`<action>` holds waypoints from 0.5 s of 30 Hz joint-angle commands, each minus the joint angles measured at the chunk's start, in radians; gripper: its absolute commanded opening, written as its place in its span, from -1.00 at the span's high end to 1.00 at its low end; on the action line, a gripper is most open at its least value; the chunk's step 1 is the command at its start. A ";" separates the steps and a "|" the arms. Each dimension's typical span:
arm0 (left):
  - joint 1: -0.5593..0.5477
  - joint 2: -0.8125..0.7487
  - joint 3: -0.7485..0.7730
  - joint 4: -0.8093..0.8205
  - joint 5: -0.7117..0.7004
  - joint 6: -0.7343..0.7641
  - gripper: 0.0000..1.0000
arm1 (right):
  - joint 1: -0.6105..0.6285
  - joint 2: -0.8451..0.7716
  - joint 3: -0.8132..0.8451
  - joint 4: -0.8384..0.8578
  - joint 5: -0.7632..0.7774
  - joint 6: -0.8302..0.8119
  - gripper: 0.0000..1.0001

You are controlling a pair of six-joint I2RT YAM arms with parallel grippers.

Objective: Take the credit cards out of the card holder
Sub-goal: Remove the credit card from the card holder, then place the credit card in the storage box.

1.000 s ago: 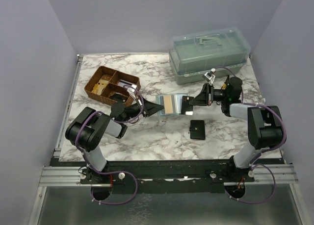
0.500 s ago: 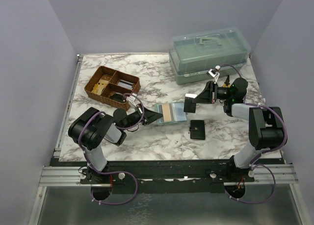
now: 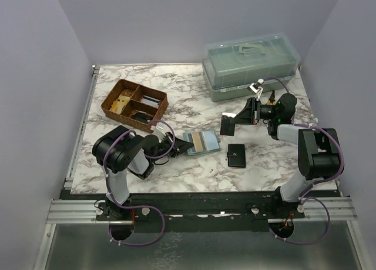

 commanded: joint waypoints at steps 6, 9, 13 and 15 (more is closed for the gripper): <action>-0.008 -0.061 -0.054 -0.106 -0.161 0.027 0.19 | -0.006 -0.010 -0.014 -0.033 -0.018 -0.051 1.00; -0.010 -0.162 -0.069 -0.231 -0.203 0.053 -0.18 | -0.006 -0.005 -0.015 -0.034 -0.019 -0.053 1.00; -0.020 -0.349 -0.069 -0.454 -0.261 0.098 -0.31 | -0.006 -0.002 -0.015 -0.036 -0.018 -0.056 1.00; -0.035 -0.467 -0.046 -0.606 -0.296 0.147 -0.34 | -0.004 -0.002 -0.014 -0.039 -0.018 -0.059 1.00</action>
